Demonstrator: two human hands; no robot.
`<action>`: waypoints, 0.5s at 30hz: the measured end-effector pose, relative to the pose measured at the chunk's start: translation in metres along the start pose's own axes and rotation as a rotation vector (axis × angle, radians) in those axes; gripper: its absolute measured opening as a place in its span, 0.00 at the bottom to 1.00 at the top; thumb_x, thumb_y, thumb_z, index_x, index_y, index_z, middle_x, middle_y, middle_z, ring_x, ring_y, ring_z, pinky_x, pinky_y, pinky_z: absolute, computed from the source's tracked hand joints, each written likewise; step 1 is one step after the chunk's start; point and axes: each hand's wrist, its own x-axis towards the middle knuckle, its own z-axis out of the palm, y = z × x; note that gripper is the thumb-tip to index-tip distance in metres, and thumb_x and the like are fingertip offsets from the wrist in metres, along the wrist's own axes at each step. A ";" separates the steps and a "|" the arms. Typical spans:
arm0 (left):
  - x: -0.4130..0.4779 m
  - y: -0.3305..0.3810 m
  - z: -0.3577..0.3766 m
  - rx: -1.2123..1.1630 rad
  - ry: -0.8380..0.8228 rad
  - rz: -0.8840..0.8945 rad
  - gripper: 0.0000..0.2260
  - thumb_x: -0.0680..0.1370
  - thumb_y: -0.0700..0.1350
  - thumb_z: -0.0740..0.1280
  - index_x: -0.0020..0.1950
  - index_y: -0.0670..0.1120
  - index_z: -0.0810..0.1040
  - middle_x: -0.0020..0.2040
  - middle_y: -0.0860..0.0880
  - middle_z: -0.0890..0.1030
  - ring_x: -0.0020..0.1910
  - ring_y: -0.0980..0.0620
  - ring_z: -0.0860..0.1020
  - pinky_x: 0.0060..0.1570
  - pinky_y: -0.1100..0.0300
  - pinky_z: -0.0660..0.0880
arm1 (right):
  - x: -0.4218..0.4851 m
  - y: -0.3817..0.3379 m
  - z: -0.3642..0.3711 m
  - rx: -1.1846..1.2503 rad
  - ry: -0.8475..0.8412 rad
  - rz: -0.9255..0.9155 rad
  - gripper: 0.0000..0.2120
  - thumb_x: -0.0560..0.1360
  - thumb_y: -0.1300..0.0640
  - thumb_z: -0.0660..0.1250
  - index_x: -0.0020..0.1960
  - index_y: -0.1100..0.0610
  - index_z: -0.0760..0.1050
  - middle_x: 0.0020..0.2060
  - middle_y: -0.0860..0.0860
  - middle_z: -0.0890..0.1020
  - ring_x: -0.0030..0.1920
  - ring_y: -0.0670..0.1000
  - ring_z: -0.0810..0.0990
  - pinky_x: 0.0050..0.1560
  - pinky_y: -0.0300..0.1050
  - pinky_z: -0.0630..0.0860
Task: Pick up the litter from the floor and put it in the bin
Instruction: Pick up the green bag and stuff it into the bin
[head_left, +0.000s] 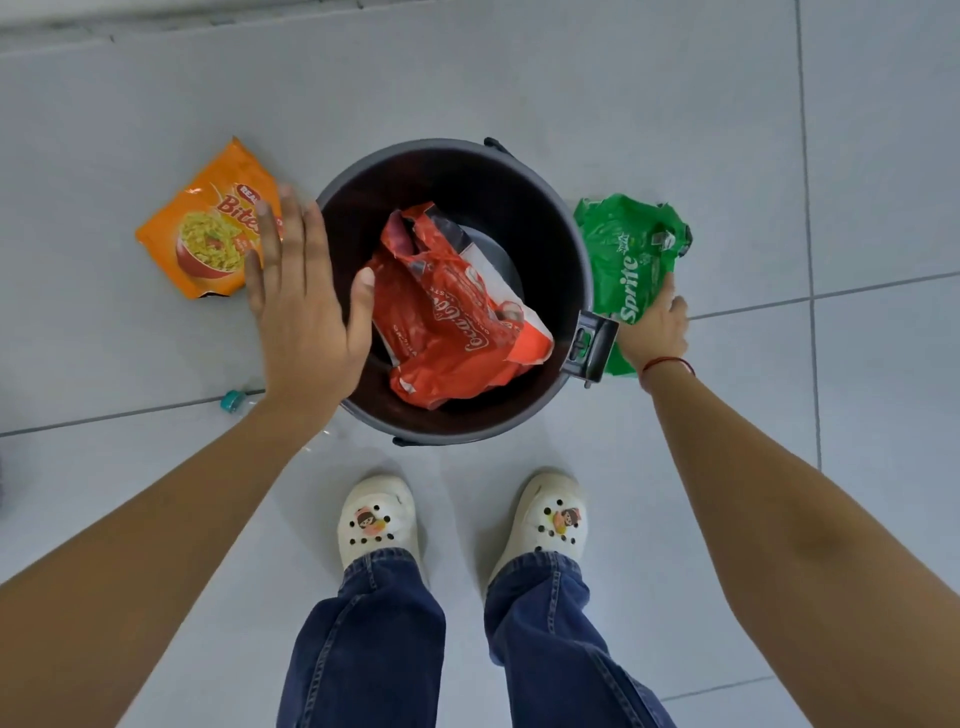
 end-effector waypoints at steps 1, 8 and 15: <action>0.001 0.000 0.000 -0.001 0.001 0.000 0.27 0.82 0.53 0.52 0.77 0.41 0.51 0.78 0.41 0.51 0.77 0.43 0.47 0.73 0.47 0.44 | 0.001 -0.004 0.002 0.045 0.022 0.051 0.44 0.72 0.56 0.68 0.76 0.56 0.43 0.71 0.62 0.61 0.70 0.64 0.63 0.67 0.64 0.65; 0.000 0.000 -0.001 -0.009 0.013 0.004 0.27 0.82 0.54 0.52 0.77 0.41 0.51 0.78 0.41 0.52 0.77 0.42 0.47 0.73 0.48 0.44 | 0.005 -0.013 -0.014 0.169 0.003 0.285 0.14 0.73 0.60 0.65 0.56 0.64 0.70 0.54 0.62 0.77 0.55 0.63 0.76 0.56 0.55 0.76; 0.001 -0.002 -0.002 0.025 -0.017 0.003 0.28 0.82 0.55 0.50 0.77 0.41 0.53 0.77 0.40 0.53 0.77 0.42 0.49 0.74 0.44 0.49 | -0.069 -0.049 -0.101 0.247 0.535 -0.083 0.16 0.74 0.62 0.59 0.61 0.64 0.74 0.55 0.61 0.78 0.54 0.57 0.77 0.55 0.46 0.72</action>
